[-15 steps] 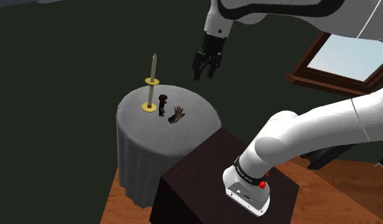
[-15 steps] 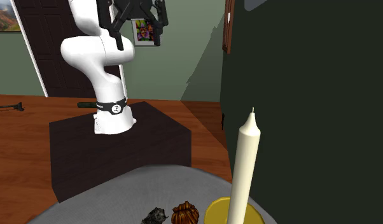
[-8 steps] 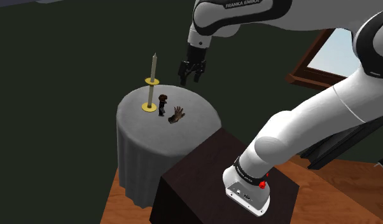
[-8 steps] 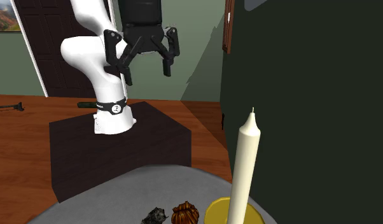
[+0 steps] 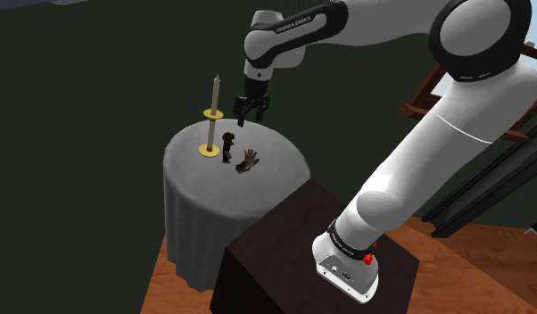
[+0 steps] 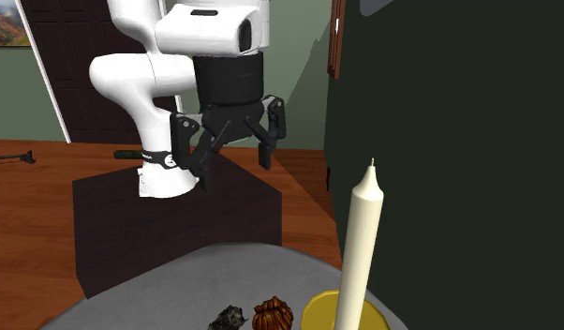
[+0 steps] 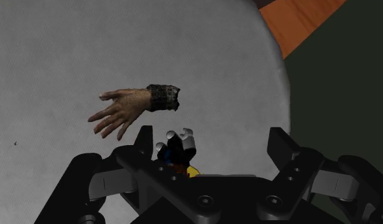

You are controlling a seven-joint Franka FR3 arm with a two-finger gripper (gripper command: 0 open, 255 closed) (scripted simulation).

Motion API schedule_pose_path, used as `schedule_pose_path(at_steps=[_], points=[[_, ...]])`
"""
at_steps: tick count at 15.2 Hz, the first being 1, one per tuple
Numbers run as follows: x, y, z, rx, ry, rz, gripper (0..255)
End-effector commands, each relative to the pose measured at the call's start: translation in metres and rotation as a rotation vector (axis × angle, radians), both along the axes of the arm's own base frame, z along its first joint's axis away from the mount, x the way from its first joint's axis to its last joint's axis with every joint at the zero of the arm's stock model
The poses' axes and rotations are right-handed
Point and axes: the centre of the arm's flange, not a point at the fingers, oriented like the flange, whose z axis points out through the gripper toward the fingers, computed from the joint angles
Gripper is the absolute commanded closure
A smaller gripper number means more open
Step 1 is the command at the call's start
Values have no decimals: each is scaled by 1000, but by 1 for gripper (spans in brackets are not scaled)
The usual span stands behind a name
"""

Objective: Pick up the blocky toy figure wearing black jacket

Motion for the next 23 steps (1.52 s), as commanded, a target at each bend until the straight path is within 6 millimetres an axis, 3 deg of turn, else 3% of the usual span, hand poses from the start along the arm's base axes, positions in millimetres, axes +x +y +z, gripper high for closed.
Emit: schedule_pose_path(at_steps=[1, 11, 20, 21, 23], points=[[21, -6, -20, -4, 0, 4, 0], [112, -23, -108, -20, 5, 20, 0], [112, -23, -148, -20, 5, 20, 0], [112, -23, -147, -20, 5, 20, 255], [112, -23, -147, -20, 5, 20, 255]])
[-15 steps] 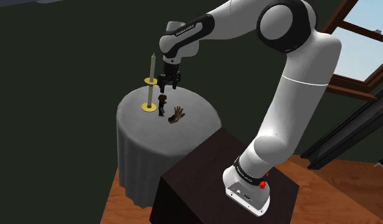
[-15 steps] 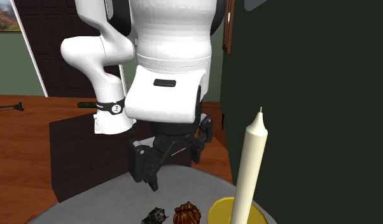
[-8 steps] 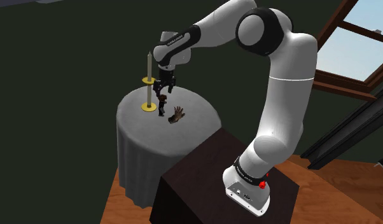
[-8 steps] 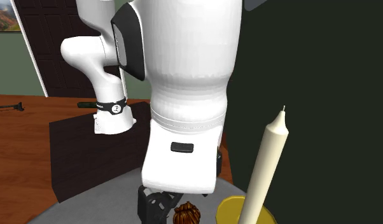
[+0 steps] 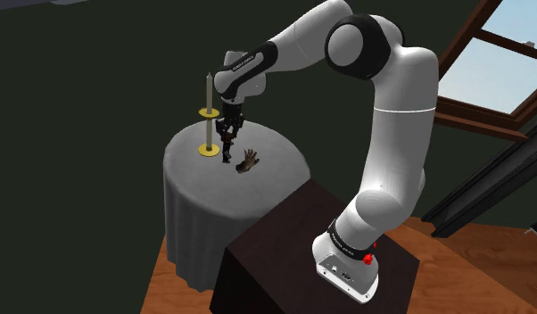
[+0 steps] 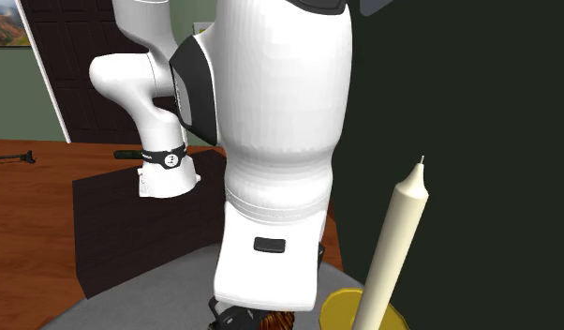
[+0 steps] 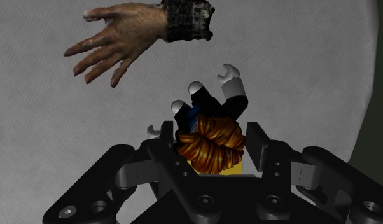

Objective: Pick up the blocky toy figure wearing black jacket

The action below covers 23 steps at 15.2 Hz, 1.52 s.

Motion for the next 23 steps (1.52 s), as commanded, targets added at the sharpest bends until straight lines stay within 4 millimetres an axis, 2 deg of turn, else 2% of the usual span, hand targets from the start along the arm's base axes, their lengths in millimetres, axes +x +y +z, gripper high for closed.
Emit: schedule_pose_path(at_steps=[1, 7, 22, 23], points=[[0, 0, -1, 0, 2, 0, 255], [0, 0, -2, 0, 2, 0, 255], [0, 0, 77, 0, 2, 0, 255], [0, 0, 78, 0, 2, 0, 255]])
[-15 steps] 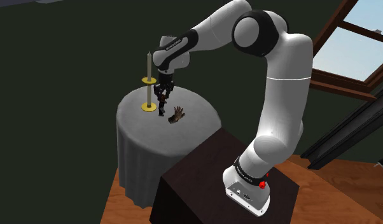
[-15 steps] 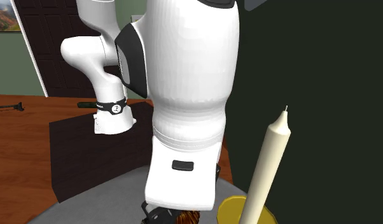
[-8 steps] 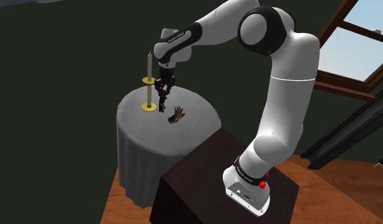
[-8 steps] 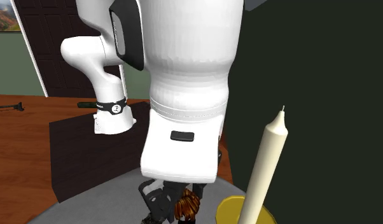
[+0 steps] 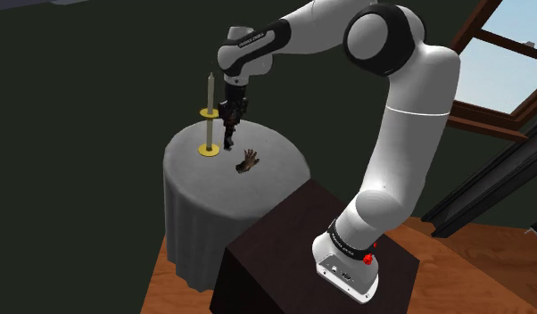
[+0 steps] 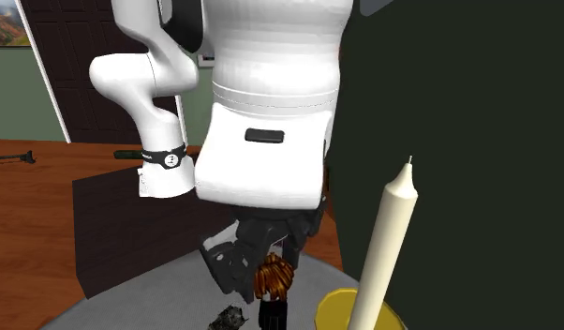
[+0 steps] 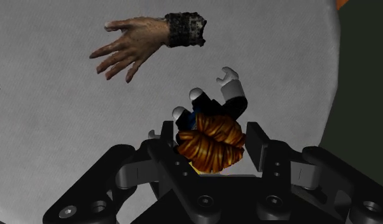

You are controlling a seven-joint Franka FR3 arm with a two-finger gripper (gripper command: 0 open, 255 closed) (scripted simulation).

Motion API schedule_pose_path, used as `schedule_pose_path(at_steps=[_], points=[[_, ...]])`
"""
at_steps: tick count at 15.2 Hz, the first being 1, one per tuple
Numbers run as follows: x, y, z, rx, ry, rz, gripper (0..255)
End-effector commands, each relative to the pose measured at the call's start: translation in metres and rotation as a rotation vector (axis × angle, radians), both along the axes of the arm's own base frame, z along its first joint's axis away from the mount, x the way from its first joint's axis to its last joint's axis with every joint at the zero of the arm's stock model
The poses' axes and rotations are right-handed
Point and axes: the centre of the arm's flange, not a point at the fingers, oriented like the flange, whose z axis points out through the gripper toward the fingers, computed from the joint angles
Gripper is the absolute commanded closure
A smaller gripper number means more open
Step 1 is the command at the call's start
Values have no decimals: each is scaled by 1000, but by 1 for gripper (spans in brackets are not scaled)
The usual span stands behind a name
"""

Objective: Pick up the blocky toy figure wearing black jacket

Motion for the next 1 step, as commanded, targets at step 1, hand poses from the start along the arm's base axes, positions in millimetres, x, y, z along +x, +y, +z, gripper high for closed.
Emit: schedule_pose_path(at_steps=[1], points=[[1, 0, 3, 0, 0, 0, 255]])
